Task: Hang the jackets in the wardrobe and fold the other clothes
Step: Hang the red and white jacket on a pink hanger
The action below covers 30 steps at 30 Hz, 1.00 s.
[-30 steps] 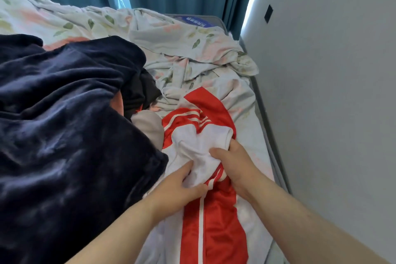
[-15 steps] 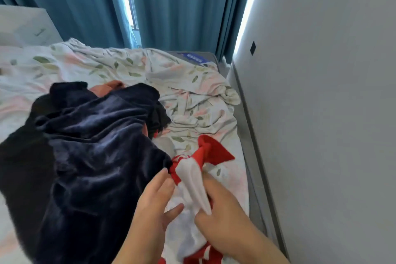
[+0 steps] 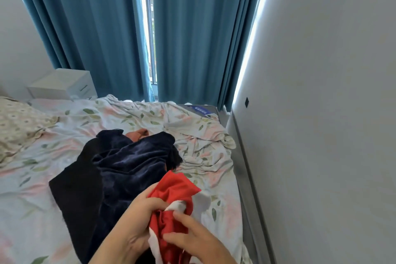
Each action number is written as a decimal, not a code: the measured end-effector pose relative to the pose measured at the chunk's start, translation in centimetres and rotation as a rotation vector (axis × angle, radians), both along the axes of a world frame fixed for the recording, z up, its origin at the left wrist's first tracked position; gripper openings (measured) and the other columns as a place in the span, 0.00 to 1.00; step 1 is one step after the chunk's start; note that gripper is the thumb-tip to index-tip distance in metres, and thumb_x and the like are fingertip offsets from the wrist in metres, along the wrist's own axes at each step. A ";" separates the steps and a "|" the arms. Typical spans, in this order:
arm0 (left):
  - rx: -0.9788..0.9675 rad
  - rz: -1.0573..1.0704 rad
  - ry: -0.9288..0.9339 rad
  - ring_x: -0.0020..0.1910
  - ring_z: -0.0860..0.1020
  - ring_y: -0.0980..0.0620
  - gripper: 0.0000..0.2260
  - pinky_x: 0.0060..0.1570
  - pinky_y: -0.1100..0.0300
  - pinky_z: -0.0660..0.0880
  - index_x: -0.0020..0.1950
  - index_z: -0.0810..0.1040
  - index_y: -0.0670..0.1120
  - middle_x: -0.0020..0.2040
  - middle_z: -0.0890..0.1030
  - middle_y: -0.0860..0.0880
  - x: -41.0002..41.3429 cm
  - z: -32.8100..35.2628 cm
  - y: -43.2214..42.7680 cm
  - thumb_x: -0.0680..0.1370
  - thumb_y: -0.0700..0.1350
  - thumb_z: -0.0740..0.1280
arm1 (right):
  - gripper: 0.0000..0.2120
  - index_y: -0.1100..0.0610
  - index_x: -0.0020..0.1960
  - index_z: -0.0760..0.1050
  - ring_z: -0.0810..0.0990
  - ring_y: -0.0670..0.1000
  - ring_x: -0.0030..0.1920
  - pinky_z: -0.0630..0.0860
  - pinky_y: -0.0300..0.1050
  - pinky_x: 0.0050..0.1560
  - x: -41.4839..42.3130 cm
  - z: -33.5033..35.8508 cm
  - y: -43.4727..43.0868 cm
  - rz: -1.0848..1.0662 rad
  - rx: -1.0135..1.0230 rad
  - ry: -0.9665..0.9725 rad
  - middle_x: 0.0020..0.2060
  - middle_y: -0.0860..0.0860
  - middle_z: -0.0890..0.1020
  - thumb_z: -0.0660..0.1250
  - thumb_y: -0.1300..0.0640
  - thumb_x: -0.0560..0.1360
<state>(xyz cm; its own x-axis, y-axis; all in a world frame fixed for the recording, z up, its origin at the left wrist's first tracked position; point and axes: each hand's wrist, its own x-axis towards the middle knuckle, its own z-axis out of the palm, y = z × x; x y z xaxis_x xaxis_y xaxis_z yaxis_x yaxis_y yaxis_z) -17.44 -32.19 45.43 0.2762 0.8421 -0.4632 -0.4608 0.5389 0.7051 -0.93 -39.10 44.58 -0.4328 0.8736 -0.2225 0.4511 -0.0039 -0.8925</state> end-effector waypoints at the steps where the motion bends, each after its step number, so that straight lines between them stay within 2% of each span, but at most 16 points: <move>1: 0.034 0.004 0.000 0.34 0.77 0.42 0.22 0.32 0.56 0.76 0.51 0.83 0.37 0.43 0.79 0.35 -0.5 0.9 -0.3 0.64 0.23 0.60 | 0.25 0.44 0.64 0.70 0.79 0.33 0.31 0.75 0.26 0.38 0.2 0.7 -0.3 0.016 0.039 -0.002 0.33 0.26 0.79 0.73 0.47 0.69; 2: 0.075 -0.008 0.011 0.34 0.76 0.42 0.24 0.31 0.57 0.75 0.52 0.83 0.37 0.43 0.78 0.35 -1.2 2.0 -0.5 0.61 0.24 0.61 | 0.23 0.42 0.60 0.74 0.80 0.36 0.30 0.76 0.28 0.38 -0.2 1.8 -0.6 -0.137 0.096 0.040 0.39 0.27 0.81 0.75 0.50 0.67; 3: 0.125 -0.039 0.034 0.35 0.75 0.43 0.25 0.32 0.58 0.74 0.53 0.83 0.37 0.43 0.77 0.36 -1.9 3.1 -0.8 0.58 0.25 0.62 | 0.21 0.37 0.56 0.78 0.81 0.40 0.31 0.77 0.32 0.40 0.3 2.1 -1.2 -0.341 0.263 0.083 0.48 0.30 0.82 0.75 0.54 0.66; 5: 0.239 -0.146 0.119 0.36 0.75 0.44 0.28 0.33 0.59 0.74 0.53 0.83 0.37 0.43 0.76 0.37 -3.2 5.5 -1.4 0.54 0.28 0.64 | 0.22 0.33 0.54 0.79 0.82 0.44 0.40 0.78 0.38 0.47 1.3 3.1 -2.0 -0.586 0.493 0.091 0.59 0.35 0.78 0.71 0.58 0.67; 6: 0.296 -0.207 0.152 0.36 0.76 0.44 0.28 0.33 0.60 0.74 0.53 0.83 0.37 0.42 0.76 0.37 -3.6 6.8 -1.7 0.53 0.29 0.64 | 0.25 0.33 0.60 0.76 0.81 0.43 0.49 0.78 0.40 0.53 1.5 3.8 -1.7 -0.604 0.481 0.096 0.63 0.36 0.76 0.72 0.58 0.70; 8: 0.392 -0.286 0.188 0.36 0.79 0.45 0.27 0.34 0.60 0.75 0.53 0.83 0.37 0.41 0.79 0.37 -4.2 9.5 -2.4 0.56 0.31 0.64 | 0.33 0.42 0.73 0.63 0.74 0.41 0.64 0.72 0.37 0.63 0.9 7.5 -0.5 -0.460 0.154 0.156 0.67 0.41 0.71 0.75 0.51 0.74; 9: 0.428 -0.300 0.200 0.36 0.80 0.46 0.26 0.34 0.60 0.76 0.53 0.83 0.38 0.40 0.81 0.37 -4.6 10.7 -2.8 0.56 0.31 0.63 | 0.35 0.49 0.75 0.62 0.74 0.41 0.64 0.72 0.34 0.61 0.5 8.8 0.0 -0.381 -0.028 0.231 0.66 0.44 0.74 0.74 0.48 0.73; 10: 0.461 -0.298 0.216 0.35 0.80 0.47 0.26 0.33 0.61 0.76 0.52 0.84 0.38 0.40 0.81 0.39 -5.0 11.8 -3.0 0.56 0.31 0.62 | 0.33 0.55 0.72 0.67 0.78 0.43 0.61 0.74 0.34 0.59 0.1 10.1 0.4 -0.302 -0.143 0.341 0.63 0.49 0.79 0.75 0.47 0.73; 13: 0.533 -0.244 0.300 0.36 0.78 0.48 0.25 0.32 0.63 0.74 0.49 0.85 0.39 0.41 0.82 0.44 -6.4 14.8 -3.4 0.56 0.32 0.61 | 0.14 0.63 0.53 0.84 0.82 0.57 0.54 0.77 0.50 0.63 -1.4 11.9 1.1 -0.260 -0.194 0.515 0.55 0.65 0.83 0.77 0.59 0.69; 15: 0.590 -0.199 0.402 0.34 0.78 0.49 0.24 0.32 0.63 0.73 0.47 0.85 0.41 0.38 0.81 0.43 -7.4 16.6 -4.2 0.56 0.33 0.61 | 0.08 0.61 0.52 0.84 0.83 0.59 0.54 0.76 0.52 0.64 -2.3 13.2 1.4 -0.267 -0.117 0.496 0.53 0.62 0.84 0.71 0.65 0.74; 17: 0.639 -0.102 0.523 0.34 0.78 0.49 0.23 0.34 0.61 0.74 0.46 0.85 0.43 0.36 0.81 0.42 -8.2 18.2 -4.8 0.56 0.33 0.61 | 0.11 0.58 0.55 0.83 0.83 0.58 0.56 0.78 0.51 0.62 -2.7 15.5 2.1 -0.282 0.037 0.466 0.52 0.58 0.86 0.65 0.68 0.78; 20: 0.721 0.106 0.748 0.35 0.78 0.48 0.17 0.36 0.58 0.74 0.41 0.83 0.46 0.35 0.81 0.44 -9.6 20.5 -5.3 0.57 0.36 0.64 | 0.14 0.57 0.51 0.84 0.85 0.57 0.51 0.81 0.45 0.51 -3.8 20.9 3.0 -0.226 0.185 0.542 0.50 0.59 0.86 0.61 0.68 0.80; 22: 0.766 0.223 0.886 0.35 0.79 0.49 0.11 0.38 0.55 0.75 0.40 0.82 0.46 0.35 0.83 0.46 -10.1 21.7 -5.6 0.60 0.40 0.67 | 0.16 0.57 0.48 0.85 0.85 0.55 0.46 0.81 0.45 0.45 -4.4 24.6 3.5 -0.162 0.196 0.599 0.47 0.60 0.86 0.59 0.66 0.82; 25: 0.818 0.415 1.016 0.31 0.78 0.56 0.10 0.34 0.59 0.74 0.39 0.81 0.46 0.34 0.82 0.49 -9.6 23.7 -6.9 0.61 0.48 0.67 | 0.16 0.60 0.43 0.85 0.86 0.56 0.41 0.81 0.46 0.40 -5.1 30.1 3.6 -0.061 0.200 0.692 0.43 0.61 0.85 0.60 0.63 0.82; 28: 0.761 0.489 1.006 0.25 0.74 0.56 0.06 0.28 0.60 0.71 0.38 0.79 0.44 0.27 0.77 0.50 -8.1 24.4 -8.1 0.64 0.43 0.67 | 0.12 0.67 0.48 0.81 0.85 0.57 0.39 0.82 0.48 0.38 -5.0 34.5 3.6 -0.017 0.170 0.754 0.41 0.63 0.85 0.60 0.63 0.81; 30: 0.710 0.499 1.070 0.25 0.74 0.55 0.04 0.29 0.59 0.71 0.38 0.79 0.43 0.27 0.77 0.50 -6.9 24.2 -8.8 0.65 0.39 0.67 | 0.12 0.71 0.50 0.79 0.85 0.58 0.38 0.82 0.50 0.38 -4.5 37.0 3.6 -0.018 0.111 0.788 0.40 0.64 0.84 0.59 0.64 0.80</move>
